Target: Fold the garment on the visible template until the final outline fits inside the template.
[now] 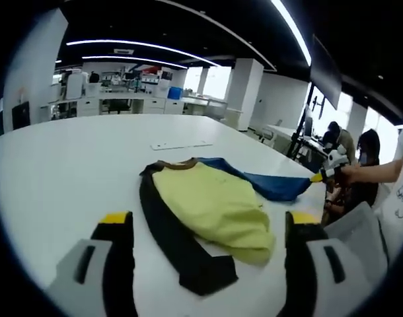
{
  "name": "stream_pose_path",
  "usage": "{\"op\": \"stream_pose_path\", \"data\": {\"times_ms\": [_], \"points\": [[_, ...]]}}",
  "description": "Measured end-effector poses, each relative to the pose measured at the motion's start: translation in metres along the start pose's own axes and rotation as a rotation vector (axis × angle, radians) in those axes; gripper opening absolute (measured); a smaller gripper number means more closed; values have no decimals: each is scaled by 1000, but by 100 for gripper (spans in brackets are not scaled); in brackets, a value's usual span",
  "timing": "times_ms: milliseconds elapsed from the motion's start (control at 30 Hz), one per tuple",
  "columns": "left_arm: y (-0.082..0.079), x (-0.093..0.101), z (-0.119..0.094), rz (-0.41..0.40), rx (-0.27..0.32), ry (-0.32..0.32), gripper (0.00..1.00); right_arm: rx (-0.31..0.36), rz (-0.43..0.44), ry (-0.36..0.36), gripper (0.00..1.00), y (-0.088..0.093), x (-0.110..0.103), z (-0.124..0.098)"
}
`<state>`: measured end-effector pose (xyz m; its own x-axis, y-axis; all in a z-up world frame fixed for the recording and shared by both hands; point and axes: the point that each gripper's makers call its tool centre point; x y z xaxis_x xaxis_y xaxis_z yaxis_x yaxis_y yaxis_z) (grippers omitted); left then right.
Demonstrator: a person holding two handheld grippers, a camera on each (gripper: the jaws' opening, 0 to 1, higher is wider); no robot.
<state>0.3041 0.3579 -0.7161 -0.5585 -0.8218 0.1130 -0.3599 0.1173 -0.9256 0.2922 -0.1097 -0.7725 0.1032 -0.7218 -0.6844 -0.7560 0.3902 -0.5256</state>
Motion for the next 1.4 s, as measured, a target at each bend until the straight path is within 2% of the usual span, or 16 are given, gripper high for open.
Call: {"op": "stream_pose_path", "data": {"times_ms": [333, 467, 633, 767, 1200, 1400], "points": [[2, 0, 5, -11, -9, -5, 92, 67, 50, 122, 0, -57, 43, -3], [4, -1, 7, -20, -17, -12, 92, 91, 60, 150, 0, -79, 56, 2], [9, -5, 8, -32, -28, -19, 92, 90, 48, 203, 0, -106, 80, 14], [13, -9, 10, -38, -40, -21, 92, 92, 31, 241, 0, -111, 85, 18], [16, -17, 11, -56, -52, -39, 92, 94, 17, 336, 0, -150, 113, 53], [20, -17, 9, -63, -62, -52, 92, 53, -3, 389, 0, -149, 128, 60]]}}
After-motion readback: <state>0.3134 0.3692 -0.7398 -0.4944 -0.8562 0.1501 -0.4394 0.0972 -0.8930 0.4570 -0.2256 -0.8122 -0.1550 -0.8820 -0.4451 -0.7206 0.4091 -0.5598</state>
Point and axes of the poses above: the point that each gripper's makers call its tool centre point, and the gripper's own axes: z roughly forward along the fingers, x roughly to its right, y roughly out of its underside, and after that the axes turned 8 degrees about z, right-handed
